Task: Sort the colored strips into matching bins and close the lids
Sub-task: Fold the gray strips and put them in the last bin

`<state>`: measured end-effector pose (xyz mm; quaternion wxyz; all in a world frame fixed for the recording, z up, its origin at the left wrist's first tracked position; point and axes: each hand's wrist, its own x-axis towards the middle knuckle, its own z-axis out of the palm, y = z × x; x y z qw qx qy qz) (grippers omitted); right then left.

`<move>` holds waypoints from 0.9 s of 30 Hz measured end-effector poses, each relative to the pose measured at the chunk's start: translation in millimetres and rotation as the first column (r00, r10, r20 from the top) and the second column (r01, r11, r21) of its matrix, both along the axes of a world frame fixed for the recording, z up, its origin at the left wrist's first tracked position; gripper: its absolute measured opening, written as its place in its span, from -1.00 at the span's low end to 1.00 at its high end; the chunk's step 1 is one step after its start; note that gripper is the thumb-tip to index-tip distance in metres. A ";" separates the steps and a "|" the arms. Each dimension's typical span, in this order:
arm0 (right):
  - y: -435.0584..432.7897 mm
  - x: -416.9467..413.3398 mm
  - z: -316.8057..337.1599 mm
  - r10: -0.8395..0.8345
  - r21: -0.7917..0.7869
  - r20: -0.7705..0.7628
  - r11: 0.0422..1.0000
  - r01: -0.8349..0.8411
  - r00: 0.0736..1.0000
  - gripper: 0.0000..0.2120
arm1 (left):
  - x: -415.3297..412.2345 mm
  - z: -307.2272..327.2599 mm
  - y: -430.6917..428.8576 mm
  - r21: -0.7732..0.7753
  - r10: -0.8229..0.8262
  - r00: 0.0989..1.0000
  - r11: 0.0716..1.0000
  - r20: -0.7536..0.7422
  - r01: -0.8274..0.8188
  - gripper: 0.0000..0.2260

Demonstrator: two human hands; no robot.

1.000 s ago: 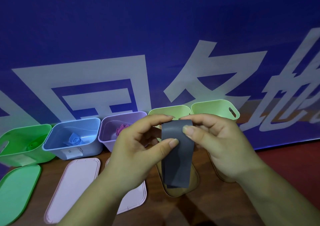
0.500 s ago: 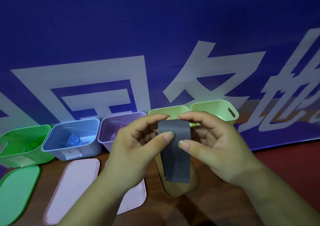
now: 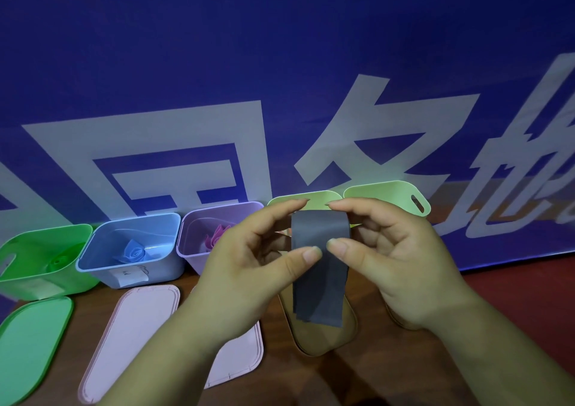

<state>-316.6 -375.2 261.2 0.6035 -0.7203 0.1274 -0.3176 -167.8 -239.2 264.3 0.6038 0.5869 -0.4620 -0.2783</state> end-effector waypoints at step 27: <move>-4.9 -2.8 1.8 0.031 0.011 -0.040 0.999 -0.030 0.999 -0.61 | -9.3 1.7 -1.2 -0.057 0.066 0.996 0.996 -0.059 -0.069 -0.59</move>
